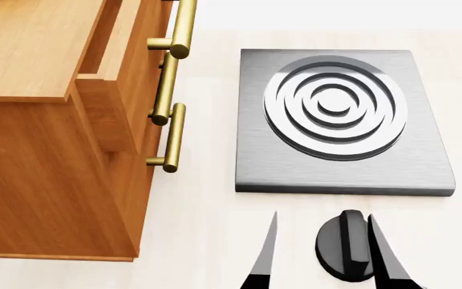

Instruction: Pick the akita bowl on the wooden cabinet and place it on the plate.

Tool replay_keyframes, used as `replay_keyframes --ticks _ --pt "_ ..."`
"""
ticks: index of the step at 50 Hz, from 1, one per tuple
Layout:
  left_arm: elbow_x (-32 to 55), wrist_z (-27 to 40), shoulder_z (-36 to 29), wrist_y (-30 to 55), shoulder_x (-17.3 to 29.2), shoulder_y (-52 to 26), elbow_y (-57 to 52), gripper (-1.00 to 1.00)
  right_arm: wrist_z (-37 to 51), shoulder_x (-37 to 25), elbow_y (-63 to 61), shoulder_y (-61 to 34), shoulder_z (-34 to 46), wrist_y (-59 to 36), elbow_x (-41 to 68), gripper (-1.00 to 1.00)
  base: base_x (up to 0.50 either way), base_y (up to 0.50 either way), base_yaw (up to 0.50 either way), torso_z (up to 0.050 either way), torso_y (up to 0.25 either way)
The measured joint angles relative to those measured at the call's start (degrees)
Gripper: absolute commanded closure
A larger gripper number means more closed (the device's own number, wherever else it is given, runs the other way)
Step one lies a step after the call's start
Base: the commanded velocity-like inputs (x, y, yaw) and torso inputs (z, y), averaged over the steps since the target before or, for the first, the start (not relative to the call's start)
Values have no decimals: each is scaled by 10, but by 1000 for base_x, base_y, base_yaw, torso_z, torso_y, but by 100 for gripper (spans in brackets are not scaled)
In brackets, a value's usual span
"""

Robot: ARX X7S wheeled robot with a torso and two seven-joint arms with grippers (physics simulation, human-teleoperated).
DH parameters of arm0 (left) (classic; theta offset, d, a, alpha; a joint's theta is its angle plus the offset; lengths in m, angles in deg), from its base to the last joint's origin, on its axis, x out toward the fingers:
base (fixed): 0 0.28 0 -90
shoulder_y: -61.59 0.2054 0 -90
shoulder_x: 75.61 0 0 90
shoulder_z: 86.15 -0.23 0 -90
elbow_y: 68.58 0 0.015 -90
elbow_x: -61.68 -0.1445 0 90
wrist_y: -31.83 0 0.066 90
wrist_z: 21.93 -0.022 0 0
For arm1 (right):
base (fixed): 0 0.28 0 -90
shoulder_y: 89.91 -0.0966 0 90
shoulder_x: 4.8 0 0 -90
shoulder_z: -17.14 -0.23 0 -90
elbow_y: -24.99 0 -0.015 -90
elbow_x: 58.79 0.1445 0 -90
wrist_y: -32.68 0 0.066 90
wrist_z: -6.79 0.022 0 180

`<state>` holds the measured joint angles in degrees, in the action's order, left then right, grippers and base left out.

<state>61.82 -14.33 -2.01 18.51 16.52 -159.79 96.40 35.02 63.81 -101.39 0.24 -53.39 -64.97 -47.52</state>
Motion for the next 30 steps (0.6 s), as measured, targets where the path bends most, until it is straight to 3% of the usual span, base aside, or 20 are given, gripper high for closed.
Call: replay_keyframes --ticks 30 --pt "0 31 31 -29 15 57 0 -100 -6 4 46 -9 6 21 6 -100 0 0 0 0 0"
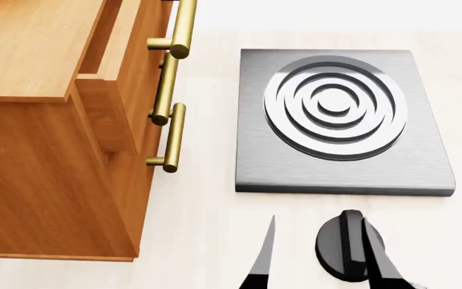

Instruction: Pick the akita bowl on the wooden cabinet and place it on the plate.

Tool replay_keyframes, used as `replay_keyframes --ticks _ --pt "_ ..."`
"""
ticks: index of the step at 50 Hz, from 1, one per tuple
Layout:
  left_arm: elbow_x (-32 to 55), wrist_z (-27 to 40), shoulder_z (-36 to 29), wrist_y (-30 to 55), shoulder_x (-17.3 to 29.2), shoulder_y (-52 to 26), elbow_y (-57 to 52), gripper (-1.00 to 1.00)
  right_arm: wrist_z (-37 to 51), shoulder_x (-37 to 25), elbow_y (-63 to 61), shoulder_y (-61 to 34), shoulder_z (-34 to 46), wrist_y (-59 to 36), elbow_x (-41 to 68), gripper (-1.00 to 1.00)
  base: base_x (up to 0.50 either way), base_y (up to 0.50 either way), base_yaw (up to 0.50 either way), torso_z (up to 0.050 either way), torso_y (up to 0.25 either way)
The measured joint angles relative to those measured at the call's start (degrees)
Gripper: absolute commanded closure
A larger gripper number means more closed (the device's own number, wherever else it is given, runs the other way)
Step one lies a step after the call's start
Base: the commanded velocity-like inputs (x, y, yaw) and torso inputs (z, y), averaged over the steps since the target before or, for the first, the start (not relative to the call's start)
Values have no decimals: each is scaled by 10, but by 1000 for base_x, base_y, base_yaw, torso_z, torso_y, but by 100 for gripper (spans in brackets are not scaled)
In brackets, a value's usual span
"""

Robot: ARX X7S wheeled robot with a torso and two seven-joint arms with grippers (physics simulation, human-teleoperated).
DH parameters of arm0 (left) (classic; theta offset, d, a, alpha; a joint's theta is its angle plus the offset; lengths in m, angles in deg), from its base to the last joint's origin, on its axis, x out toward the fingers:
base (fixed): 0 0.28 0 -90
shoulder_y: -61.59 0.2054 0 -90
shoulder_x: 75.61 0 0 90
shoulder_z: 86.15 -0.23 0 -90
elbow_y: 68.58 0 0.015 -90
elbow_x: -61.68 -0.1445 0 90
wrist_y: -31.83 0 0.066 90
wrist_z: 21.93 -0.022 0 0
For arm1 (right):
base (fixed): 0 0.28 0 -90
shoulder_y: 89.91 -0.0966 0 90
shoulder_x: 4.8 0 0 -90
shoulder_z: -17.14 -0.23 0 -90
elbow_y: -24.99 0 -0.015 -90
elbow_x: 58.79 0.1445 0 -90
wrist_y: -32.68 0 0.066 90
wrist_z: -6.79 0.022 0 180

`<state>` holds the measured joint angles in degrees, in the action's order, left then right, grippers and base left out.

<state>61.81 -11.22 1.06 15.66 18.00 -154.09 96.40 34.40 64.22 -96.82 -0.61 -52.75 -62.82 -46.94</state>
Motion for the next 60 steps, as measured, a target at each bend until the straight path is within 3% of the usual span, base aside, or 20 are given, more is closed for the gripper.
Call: replay_keyframes --ticks 37,38,51,60 --pt "10 9 43 -49 3 79 -6 -100 -8 10 72 -12 10 23 7 -100 0 0 0 0 -1" --pt "9 7 42 -51 2 82 -6 100 -8 10 74 -13 10 24 8 -100 0 0 0 0 0" --pt "17 -12 30 -74 -1 88 -8 100 -8 11 83 -15 13 26 9 -100 0 0 0 0 -2" --pt "10 -28 -39 -108 -9 90 -4 100 -6 9 80 -15 13 25 10 -100 0 0 0 0 -1"
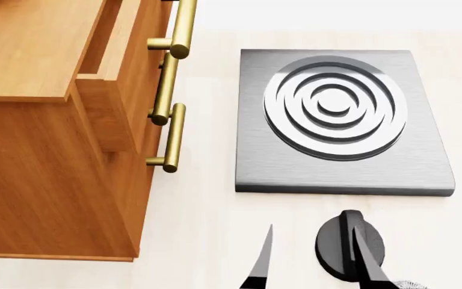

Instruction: Pick the akita bowl on the wooden cabinet and place it on the plate.

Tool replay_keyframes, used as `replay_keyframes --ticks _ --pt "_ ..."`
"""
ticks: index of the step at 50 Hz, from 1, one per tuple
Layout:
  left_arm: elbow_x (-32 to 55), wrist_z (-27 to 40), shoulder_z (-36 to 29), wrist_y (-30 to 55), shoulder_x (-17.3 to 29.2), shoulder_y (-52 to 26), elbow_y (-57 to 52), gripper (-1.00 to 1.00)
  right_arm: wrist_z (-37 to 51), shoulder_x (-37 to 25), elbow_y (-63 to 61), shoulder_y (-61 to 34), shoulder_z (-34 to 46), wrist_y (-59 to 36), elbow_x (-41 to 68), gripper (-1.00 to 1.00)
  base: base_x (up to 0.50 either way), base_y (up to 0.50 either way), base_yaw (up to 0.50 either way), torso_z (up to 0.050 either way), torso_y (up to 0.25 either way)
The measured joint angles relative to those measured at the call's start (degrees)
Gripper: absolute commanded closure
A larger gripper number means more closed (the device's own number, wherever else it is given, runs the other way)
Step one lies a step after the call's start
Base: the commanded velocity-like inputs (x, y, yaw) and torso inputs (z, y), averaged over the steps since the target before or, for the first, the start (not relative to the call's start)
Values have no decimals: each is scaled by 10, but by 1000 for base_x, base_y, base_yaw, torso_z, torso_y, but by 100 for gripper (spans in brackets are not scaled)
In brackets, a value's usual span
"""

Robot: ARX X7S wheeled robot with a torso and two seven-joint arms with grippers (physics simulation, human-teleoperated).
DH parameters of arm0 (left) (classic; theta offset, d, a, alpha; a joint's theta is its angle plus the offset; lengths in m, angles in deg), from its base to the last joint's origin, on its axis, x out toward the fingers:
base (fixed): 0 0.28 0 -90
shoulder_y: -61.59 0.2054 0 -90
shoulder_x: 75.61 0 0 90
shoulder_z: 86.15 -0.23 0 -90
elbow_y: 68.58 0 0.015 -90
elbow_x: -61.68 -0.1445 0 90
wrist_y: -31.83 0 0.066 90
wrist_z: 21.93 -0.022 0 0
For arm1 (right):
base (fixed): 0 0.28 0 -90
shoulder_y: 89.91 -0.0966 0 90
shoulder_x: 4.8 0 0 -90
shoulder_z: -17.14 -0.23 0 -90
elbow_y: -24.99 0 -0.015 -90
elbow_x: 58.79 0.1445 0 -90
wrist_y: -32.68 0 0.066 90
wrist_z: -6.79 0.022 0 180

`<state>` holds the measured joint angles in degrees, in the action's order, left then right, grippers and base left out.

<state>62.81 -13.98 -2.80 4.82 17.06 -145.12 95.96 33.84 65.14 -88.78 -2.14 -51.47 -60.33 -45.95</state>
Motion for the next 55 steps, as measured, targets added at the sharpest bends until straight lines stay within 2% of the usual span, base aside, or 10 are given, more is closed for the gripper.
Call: replay_keyframes --ticks 14,24,31,39,55 --pt "-12 -29 -111 -69 -10 -4 5 100 5 -4 -12 2 -1 -3 1 -100 0 0 0 0 0" --pt "-6 -48 -148 -108 -16 -10 5 100 8 -7 -18 3 -2 -4 2 -100 0 0 0 0 0" --pt "8 -67 -180 -166 -20 -19 5 100 13 -8 -25 4 -3 -7 2 -100 0 0 0 0 0" --pt "73 -87 -254 -225 -24 -39 5 100 23 -10 -42 4 -9 -21 5 -100 0 0 0 0 0" --pt "284 -98 -476 -289 -26 -78 1 100 80 -3 -105 -9 -32 -112 25 -100 0 0 0 0 0"
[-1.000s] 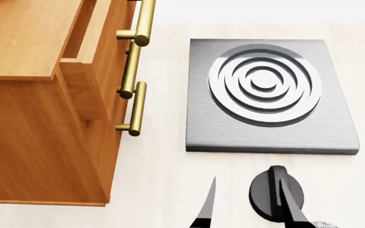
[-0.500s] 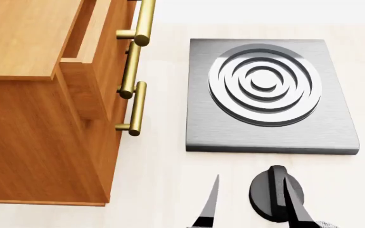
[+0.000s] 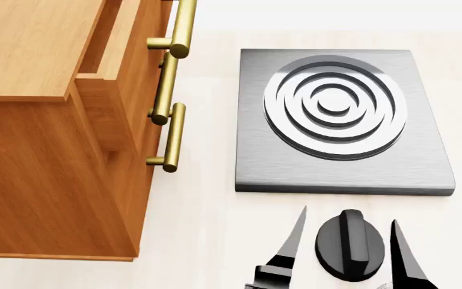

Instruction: Pick the akita bowl on the wooden cabinet and place it on the plate.

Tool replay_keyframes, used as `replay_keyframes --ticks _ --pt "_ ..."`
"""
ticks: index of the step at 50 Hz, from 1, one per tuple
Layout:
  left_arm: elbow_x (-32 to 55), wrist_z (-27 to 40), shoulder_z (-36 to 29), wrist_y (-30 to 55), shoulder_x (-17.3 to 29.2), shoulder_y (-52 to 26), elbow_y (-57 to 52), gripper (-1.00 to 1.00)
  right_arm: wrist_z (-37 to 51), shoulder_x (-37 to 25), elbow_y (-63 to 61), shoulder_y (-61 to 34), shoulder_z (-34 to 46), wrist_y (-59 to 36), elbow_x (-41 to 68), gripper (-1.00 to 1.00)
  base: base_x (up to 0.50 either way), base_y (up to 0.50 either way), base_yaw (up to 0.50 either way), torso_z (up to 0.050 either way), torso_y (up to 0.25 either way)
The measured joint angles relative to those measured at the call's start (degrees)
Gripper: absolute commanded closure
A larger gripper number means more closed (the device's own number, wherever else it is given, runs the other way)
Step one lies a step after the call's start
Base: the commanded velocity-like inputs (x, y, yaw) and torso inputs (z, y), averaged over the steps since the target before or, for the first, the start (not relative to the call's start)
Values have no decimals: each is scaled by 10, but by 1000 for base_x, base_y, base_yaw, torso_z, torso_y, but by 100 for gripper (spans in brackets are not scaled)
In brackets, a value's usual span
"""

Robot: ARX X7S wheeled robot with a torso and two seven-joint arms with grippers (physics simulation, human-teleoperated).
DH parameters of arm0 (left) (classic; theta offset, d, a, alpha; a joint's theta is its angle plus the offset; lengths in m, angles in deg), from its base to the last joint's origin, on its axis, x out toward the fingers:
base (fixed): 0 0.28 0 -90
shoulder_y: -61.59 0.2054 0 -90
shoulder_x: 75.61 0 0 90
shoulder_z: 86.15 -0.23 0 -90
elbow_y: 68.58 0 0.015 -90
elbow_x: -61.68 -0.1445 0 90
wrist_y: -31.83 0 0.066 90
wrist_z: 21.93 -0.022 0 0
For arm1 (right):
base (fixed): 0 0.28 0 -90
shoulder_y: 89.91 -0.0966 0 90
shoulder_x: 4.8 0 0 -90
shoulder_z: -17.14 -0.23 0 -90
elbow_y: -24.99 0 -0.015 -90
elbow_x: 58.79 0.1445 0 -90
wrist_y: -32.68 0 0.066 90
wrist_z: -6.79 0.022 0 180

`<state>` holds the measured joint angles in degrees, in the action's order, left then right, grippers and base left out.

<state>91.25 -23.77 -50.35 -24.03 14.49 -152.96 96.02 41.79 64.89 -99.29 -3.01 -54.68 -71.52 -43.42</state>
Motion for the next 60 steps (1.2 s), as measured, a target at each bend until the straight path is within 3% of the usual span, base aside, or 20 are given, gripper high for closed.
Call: replay_keyframes --ticks 9,18,42,60 --pt "73 -2 -80 -11 1 -15 -21 100 45 7 -52 -17 -27 -88 32 -100 0 0 0 0 0" --pt "118 11 -114 12 20 -23 -97 100 59 6 -106 -20 -50 -119 64 -100 0 0 0 0 0" --pt "181 50 -131 101 81 -19 -330 100 119 -1 -207 -84 -92 -254 144 -100 0 0 0 0 0" --pt "221 73 -128 158 114 -11 -492 100 78 -22 -210 -154 -78 -289 204 -100 0 0 0 0 0"
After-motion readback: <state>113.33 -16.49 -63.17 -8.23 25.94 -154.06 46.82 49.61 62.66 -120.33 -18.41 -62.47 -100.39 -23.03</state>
